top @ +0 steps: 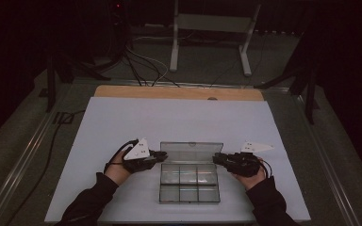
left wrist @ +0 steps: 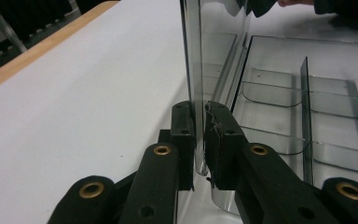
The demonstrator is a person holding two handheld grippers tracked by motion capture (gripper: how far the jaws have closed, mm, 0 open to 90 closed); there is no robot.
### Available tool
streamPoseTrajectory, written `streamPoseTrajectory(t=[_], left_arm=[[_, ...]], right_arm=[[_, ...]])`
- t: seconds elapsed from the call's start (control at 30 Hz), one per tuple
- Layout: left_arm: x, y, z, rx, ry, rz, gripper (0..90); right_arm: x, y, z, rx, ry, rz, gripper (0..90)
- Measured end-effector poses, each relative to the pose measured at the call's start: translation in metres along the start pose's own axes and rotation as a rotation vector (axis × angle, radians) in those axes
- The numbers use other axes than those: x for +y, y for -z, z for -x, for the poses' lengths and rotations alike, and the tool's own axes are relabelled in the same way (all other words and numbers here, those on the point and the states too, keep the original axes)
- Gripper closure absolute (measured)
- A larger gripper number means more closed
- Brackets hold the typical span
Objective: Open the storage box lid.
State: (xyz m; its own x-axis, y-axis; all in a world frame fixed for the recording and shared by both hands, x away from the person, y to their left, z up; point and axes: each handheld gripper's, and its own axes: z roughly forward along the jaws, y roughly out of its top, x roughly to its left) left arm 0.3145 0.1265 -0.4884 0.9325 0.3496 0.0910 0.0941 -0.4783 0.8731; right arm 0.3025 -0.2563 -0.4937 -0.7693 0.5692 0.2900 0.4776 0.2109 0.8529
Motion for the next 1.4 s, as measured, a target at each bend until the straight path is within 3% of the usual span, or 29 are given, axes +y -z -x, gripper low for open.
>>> streamPoseTrajectory(t=[0.3,0.63,1.17,1.4], left_arm=[[0.002,-0.001,-0.002,0.007,0.05,-0.016,83.2],[0.002,-0.004,-0.006,0.003,0.179,-0.019,81.7],[0.001,-0.008,-0.013,-0.013,0.328,-0.03,80.4],[0.001,-0.01,-0.016,-0.02,0.392,-0.036,79.9]], right_arm=[[0.0,-0.002,0.001,-0.017,-0.036,0.005,74.9],[0.001,-0.004,0.0,-0.047,-0.093,0.006,75.6],[0.004,-0.009,-0.001,-0.085,-0.167,-0.009,76.4],[0.004,-0.01,0.002,-0.081,-0.207,-0.014,76.5]])
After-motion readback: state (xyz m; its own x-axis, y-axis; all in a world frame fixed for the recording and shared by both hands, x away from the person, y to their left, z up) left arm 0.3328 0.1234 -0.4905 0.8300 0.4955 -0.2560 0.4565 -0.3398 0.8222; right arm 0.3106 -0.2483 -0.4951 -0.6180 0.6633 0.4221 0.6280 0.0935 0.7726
